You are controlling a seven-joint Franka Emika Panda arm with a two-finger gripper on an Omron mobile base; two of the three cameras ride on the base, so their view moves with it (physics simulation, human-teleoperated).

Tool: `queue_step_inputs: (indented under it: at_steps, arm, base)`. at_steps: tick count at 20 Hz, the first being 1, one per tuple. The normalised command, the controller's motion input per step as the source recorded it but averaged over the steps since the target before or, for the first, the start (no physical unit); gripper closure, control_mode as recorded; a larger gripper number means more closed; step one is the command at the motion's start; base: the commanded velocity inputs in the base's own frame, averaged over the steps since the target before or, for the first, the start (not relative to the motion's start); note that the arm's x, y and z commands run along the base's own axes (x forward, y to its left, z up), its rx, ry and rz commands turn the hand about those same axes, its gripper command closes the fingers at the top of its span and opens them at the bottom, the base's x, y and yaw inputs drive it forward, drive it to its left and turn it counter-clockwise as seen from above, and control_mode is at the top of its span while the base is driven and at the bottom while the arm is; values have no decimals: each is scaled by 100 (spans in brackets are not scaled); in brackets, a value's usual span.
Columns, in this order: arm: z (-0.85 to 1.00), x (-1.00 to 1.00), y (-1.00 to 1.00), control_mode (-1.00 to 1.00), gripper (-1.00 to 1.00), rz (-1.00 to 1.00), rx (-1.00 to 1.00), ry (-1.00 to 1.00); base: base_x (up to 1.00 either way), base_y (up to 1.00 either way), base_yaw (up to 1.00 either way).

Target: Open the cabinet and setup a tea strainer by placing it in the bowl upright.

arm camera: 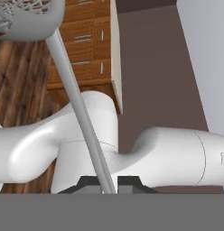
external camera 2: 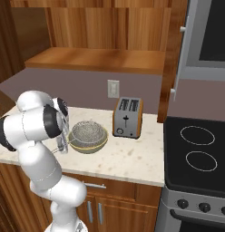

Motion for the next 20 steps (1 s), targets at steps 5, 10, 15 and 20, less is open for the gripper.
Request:
queue_step_inputs:
  at_steps: [5,10,15,20]
  arm:
    - [0,0,8,-100,100,0,0,0]
    - [0,0,16,-100,100,0,0,5]
    - [0,0,13,-100,100,0,0,2]
    - [0,0,0,-100,-100,0,0,0]
  base:
    - [0,0,0]
    - [0,0,0]
    - [0,0,0]
    - [0,0,0]
